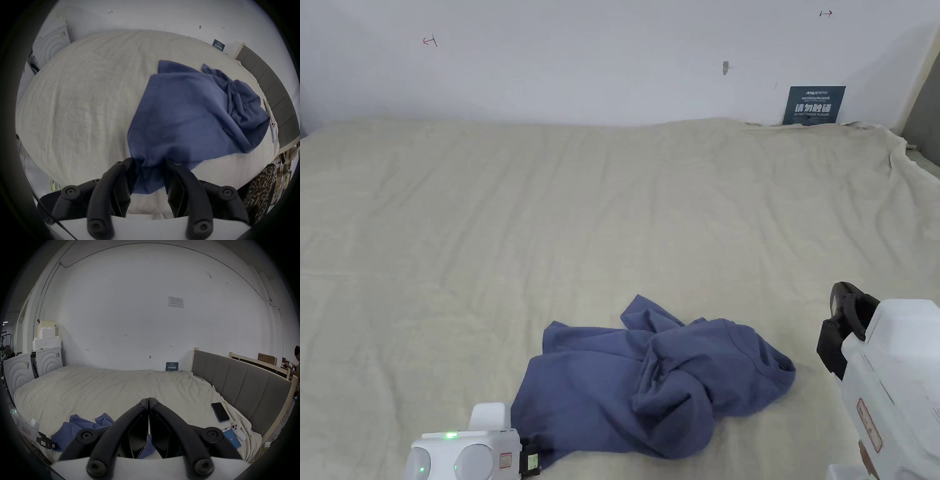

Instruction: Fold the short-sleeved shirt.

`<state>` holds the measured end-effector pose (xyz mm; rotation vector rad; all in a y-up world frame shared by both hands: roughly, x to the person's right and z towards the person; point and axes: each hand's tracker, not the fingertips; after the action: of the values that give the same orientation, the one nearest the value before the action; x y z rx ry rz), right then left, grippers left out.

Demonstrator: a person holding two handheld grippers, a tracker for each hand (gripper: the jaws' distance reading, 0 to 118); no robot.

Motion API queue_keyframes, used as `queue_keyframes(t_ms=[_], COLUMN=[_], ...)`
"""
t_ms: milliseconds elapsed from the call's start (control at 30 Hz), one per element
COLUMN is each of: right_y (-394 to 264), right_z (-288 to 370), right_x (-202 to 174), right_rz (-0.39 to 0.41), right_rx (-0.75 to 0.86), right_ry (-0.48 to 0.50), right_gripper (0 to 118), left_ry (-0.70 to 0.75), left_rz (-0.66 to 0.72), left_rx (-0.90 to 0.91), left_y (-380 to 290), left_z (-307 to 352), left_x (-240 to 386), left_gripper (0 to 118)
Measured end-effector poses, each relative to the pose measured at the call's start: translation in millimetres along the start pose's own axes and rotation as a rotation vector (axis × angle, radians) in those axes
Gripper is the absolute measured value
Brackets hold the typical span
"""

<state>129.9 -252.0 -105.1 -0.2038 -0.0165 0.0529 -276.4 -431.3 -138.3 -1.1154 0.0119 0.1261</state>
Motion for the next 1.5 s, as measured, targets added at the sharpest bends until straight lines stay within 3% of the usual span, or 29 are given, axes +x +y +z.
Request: queue_keyframes(t_ms=[67,100,200,300,400,467,533,600,800,967,1100,1167,1233,1267,1400,1500], right_y=[-2,-3,-9,-18,-31,-41,-54,-66,-108,-141,-163,-165,-168,-166,-153,-132], right_z=[-2,-4,-14,-33,-60,-78,-98,-114,-158,-185,-202,-205,-205,-204,-190,-168], right_x=[2,3,6,15,21,25,27,26,23,24,25,21,20,20,18,23], right_rz=[-0.010,-0.013,-0.026,-0.102,-0.131,-0.137,-0.142,-0.112,-0.041,-0.048,-0.074,-0.092,-0.090,-0.091,-0.059,-0.088], right_rx=[-0.007,-0.014,-0.048,-0.133,-0.226,-0.299,-0.367,-0.414,-0.575,-0.718,-0.786,-0.795,-0.791,-0.787,-0.744,-0.684], right_ry=[0.006,0.009,0.015,0.059,0.067,0.069,0.080,0.072,0.021,0.015,0.045,0.070,0.078,0.094,0.102,0.103], right_gripper=[0,0,0,0,2,17,51,75,93,87,52,40,11,4,4,4], left_ry=[0.025,0.005,-0.010,-0.060,-0.105,-0.103,-0.109,-0.119,-0.132,-0.134,-0.138,-0.139,-0.141,-0.144,-0.161,-0.183], left_rz=[-0.071,-0.068,-0.090,-0.041,-0.014,-0.014,-0.014,-0.008,-0.024,-0.024,-0.014,-0.015,-0.014,-0.014,-0.006,0.015], left_rx=[0.019,0.024,0.019,0.037,0.075,0.103,0.126,0.144,0.157,0.150,0.147,0.146,0.145,0.145,0.157,0.176], left_y=[0,1,4,9,15,20,27,31,37,38,39,39,39,38,37,39], left_z=[2,4,5,15,32,42,52,57,61,58,55,54,54,53,57,62], left_x=[5,7,13,10,5,3,1,0,4,7,6,6,5,4,3,0], left_gripper=[11,7,5,5,4,4,4,4,4,4,4,4,4,4,4,4])
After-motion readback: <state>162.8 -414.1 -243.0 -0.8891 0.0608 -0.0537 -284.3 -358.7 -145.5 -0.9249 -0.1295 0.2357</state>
